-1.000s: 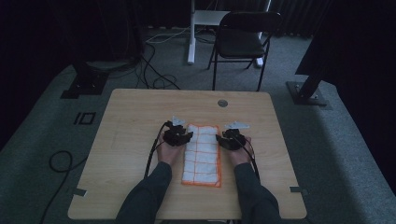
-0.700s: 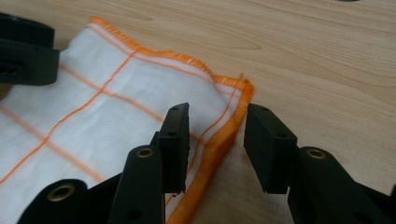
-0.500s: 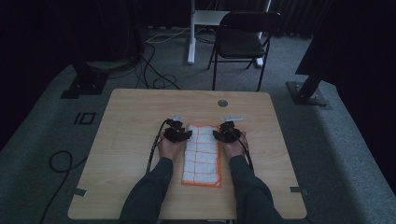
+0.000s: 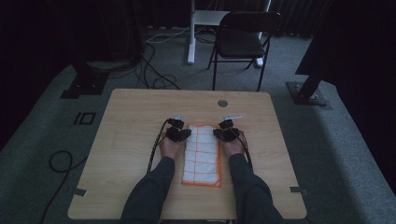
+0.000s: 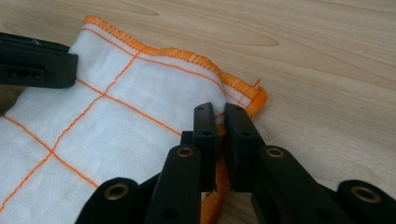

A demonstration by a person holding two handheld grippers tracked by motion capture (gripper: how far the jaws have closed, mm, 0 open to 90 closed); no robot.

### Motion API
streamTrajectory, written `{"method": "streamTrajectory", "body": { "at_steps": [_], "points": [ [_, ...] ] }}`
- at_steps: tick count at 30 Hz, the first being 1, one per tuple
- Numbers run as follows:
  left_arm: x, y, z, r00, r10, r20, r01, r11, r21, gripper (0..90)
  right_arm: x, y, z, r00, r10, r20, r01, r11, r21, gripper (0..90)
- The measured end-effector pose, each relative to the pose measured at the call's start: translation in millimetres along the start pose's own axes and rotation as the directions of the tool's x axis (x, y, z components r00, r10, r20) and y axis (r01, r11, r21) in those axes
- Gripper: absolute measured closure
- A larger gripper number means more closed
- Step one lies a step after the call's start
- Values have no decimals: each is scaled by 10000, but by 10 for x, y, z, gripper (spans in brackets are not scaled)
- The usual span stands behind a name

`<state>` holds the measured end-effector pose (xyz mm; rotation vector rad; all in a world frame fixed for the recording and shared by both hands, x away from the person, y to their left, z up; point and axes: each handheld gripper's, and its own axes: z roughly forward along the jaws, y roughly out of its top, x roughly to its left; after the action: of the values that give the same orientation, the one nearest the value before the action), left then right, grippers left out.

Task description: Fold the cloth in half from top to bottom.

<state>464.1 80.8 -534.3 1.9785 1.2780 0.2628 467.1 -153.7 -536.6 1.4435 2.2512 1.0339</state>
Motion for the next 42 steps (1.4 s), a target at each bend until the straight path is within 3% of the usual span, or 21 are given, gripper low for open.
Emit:
{"method": "streamTrajectory", "body": {
  "at_steps": [8,17,22,28,42],
  "points": [
    [-20,120,-197,9998,103,174,-91,9976,-689,864,37,75,-133,9996,-258,100,266,9963,-822,852],
    [-117,97,-435,9969,682,383,-636,9918,-1108,859,86,47,-357,9978,-647,-111,628,9901,-1255,849],
    [-150,35,-535,9943,990,394,-938,9887,-1169,855,128,-16,-461,9966,-751,-331,694,9867,-1470,848],
    [-169,-80,-645,9922,1105,570,-1030,9872,-1218,854,223,-76,-616,9925,-1119,-484,1025,9808,-1657,847],
    [-307,-388,-942,9878,1146,1051,-1013,9871,-1238,853,443,-311,-978,9845,-1526,-865,1349,9738,-1832,844]
  ]
}}
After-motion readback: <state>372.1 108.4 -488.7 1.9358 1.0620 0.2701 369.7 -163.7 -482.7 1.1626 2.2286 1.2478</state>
